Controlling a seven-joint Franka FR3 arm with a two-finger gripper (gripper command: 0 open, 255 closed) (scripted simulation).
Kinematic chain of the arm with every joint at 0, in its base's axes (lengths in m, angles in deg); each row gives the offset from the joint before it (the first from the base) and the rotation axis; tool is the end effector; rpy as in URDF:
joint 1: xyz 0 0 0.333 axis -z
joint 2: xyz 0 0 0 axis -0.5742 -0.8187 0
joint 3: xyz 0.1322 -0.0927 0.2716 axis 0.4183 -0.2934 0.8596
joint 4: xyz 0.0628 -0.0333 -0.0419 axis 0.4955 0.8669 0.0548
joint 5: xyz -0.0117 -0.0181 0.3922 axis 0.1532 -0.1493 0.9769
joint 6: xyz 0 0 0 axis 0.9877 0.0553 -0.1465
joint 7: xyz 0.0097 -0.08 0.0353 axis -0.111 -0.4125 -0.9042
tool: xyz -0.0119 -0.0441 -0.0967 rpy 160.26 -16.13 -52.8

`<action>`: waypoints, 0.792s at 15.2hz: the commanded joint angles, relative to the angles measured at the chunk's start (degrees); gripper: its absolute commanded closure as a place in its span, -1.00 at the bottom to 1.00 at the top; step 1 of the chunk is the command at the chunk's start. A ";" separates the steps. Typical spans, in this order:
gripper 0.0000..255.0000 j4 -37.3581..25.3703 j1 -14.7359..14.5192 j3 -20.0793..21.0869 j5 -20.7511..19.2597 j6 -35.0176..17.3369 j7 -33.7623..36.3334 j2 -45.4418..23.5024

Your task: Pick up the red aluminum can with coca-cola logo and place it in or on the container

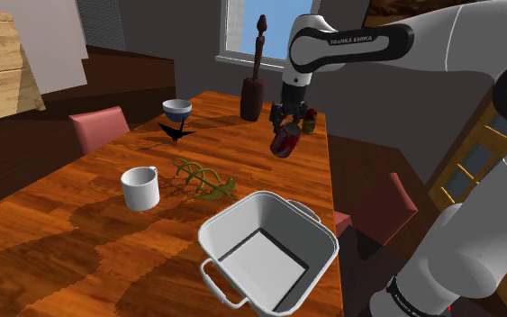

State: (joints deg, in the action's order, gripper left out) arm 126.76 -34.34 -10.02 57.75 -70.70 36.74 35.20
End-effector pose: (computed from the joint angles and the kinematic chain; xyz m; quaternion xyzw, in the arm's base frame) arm 0.5365 -0.0443 0.5370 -0.9947 0.1032 -0.0003 0.0002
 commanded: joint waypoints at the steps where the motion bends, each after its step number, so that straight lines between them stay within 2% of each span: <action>1: 1.00 -1.55 0.01 -0.01 -0.01 1.57 -0.01 0.03; 9: 1.00 -7.76 0.00 0.00 0.02 7.42 -0.03 -0.33; 12: 1.00 -3.66 -1.56 1.93 0.02 7.40 3.46 3.74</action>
State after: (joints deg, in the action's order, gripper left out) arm 121.97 -35.40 -8.72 57.75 -63.27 39.04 37.80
